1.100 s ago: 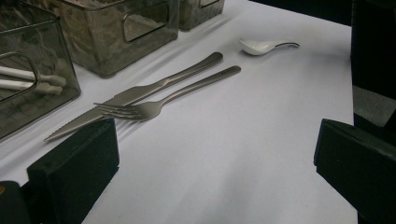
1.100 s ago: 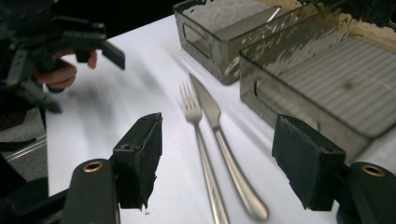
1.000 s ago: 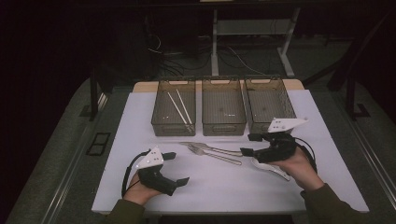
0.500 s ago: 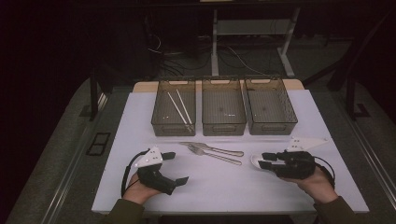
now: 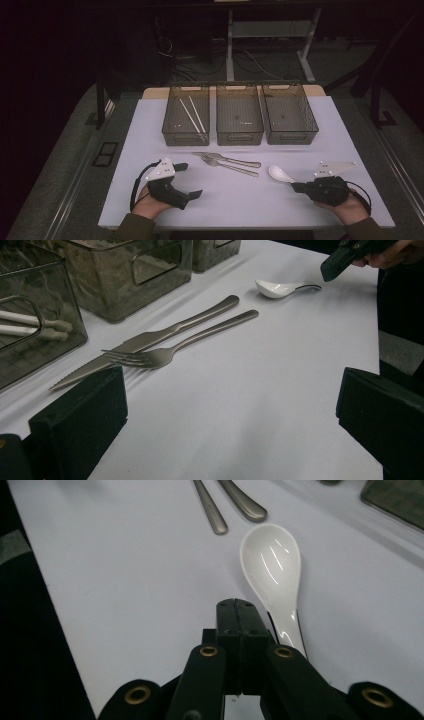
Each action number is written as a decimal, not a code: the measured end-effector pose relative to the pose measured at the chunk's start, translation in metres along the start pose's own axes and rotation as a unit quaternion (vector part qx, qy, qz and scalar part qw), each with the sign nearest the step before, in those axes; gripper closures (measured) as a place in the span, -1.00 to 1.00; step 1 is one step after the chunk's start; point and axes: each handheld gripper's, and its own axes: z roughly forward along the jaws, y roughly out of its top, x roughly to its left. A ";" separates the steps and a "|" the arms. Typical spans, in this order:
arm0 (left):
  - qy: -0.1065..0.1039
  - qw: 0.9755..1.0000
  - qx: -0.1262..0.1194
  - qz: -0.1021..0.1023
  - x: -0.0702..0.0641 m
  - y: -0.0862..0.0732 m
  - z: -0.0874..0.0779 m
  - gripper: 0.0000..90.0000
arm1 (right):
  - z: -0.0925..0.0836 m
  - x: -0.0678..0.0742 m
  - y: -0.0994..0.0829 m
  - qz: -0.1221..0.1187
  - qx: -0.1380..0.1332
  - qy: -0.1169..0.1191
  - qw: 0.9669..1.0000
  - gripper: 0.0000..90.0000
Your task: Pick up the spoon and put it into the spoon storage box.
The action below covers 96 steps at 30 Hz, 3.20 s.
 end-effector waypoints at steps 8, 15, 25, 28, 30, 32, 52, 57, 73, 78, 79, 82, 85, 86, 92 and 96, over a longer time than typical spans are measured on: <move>0.001 1.000 0.002 0.005 -0.001 0.000 -0.001 -1.00 | 0.008 -0.010 -0.008 0.008 0.042 -0.012 0.999 0.99; 0.001 1.000 0.003 0.008 -0.001 0.001 0.000 -1.00 | 0.009 -0.016 -0.011 0.004 0.065 -0.035 0.997 0.99; 0.001 1.000 0.003 0.008 -0.002 0.001 0.000 -1.00 | 0.008 -0.031 -0.010 0.012 0.064 -0.064 0.996 1.00; 0.001 1.000 0.003 0.008 -0.002 0.001 0.000 -1.00 | 0.008 -0.038 -0.009 0.015 0.061 -0.074 0.995 1.00; 0.002 1.000 0.003 0.008 -0.001 0.001 0.000 -1.00 | 0.008 -0.041 -0.008 0.020 0.061 -0.079 0.995 1.00; 0.001 1.000 0.003 0.008 -0.001 0.001 0.000 -1.00 | 0.008 -0.045 -0.008 0.022 0.060 -0.084 0.994 1.00; 0.000 1.000 0.005 0.007 -0.001 0.001 0.001 -1.00 | -0.005 -0.047 0.007 0.062 -0.028 -0.032 0.997 0.12; 0.001 1.000 0.005 0.006 -0.001 0.001 0.002 -1.00 | 0.003 -0.047 0.020 0.059 -0.033 -0.020 0.997 0.00; 0.000 1.000 0.003 0.003 -0.001 0.000 0.002 -1.00 | 0.039 -0.046 0.060 0.051 -0.039 -0.004 0.998 -0.18; -0.001 1.000 0.004 0.001 0.000 0.000 0.002 -1.00 | 0.046 -0.049 0.055 0.051 -0.010 -0.004 0.999 -0.17; -0.001 1.000 0.004 0.001 0.000 0.000 0.002 -1.00 | 0.046 -0.049 0.055 0.051 -0.008 -0.003 0.999 -0.18; -0.002 1.000 0.004 0.002 -0.001 0.000 0.002 -1.00 | 0.046 -0.050 0.053 0.047 -0.001 -0.003 0.999 -0.18; -0.002 1.000 0.004 0.002 -0.001 0.000 0.002 -1.00 | 0.048 -0.050 0.050 0.041 0.012 -0.002 0.999 -0.17; -0.002 1.000 0.004 0.002 0.000 0.000 0.002 -1.00 | 0.049 -0.050 0.050 0.036 0.018 -0.004 0.999 -0.16; -0.002 1.000 0.005 0.003 0.000 0.000 0.002 -1.00 | 0.052 -0.047 0.047 0.023 0.039 0.002 0.999 -0.07; -0.002 1.000 0.004 0.001 0.000 0.000 0.002 -1.00 | 0.054 -0.046 0.046 0.015 0.050 0.011 0.999 -0.05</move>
